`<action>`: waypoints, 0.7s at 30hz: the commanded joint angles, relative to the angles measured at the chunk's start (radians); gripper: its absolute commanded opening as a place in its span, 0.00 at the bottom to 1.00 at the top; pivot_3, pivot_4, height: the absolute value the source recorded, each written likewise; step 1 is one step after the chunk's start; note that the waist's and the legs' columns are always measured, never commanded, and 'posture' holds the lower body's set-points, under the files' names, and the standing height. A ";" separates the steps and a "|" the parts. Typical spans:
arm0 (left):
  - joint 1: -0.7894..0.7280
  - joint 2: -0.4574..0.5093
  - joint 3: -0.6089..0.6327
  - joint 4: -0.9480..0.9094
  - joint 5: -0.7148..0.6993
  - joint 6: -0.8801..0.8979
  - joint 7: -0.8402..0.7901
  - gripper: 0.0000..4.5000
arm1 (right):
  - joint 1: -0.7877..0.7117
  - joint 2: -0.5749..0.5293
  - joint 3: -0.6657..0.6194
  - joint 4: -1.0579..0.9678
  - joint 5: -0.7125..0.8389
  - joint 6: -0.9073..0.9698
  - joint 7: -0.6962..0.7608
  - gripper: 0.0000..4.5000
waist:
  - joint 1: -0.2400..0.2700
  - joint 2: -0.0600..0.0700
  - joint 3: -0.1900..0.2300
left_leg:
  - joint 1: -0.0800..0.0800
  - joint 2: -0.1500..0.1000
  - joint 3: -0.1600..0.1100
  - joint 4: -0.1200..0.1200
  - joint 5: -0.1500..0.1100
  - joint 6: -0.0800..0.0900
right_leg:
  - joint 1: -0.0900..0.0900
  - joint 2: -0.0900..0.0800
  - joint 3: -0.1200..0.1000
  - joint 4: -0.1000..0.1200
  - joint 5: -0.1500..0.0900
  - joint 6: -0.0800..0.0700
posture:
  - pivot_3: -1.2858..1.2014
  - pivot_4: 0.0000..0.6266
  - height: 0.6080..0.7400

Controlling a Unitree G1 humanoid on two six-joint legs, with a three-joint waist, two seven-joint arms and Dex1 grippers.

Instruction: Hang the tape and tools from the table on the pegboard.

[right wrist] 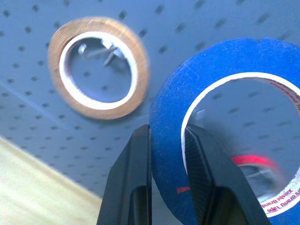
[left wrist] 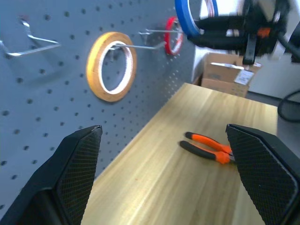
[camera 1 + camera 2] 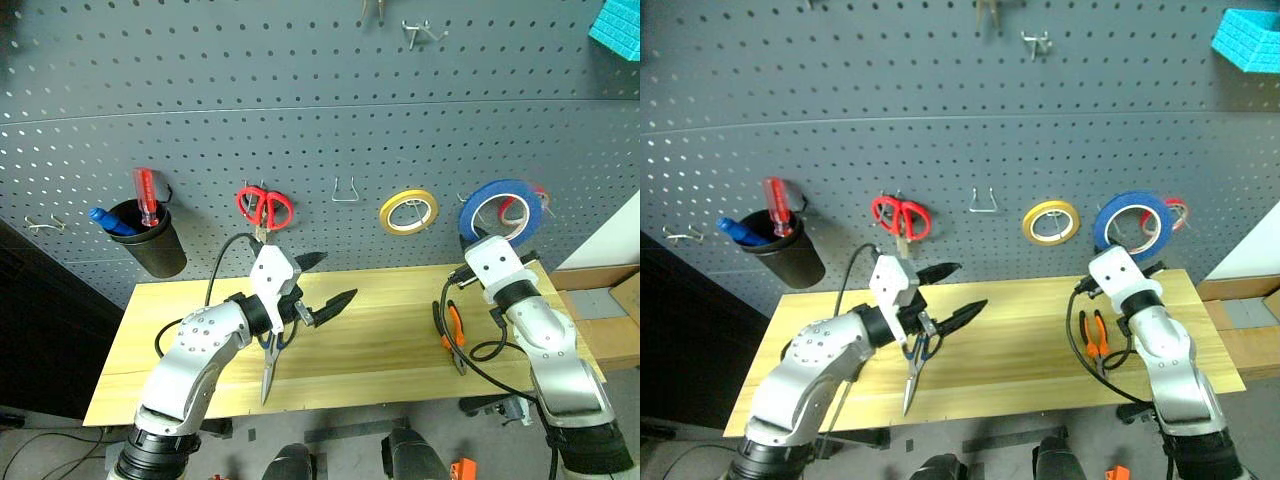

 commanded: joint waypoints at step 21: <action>0.104 0.233 0.016 0.154 0.125 -0.173 -0.122 1.00 | -0.010 0.077 -0.042 0.135 0.136 0.590 0.069 0.99 | -0.001 0.001 0.000 | 0.000 0.001 0.000 0.000 0.000 0.000 | -0.002 0.000 0.001 0.001 0.003 -0.002 | 0.49 0.24 1.00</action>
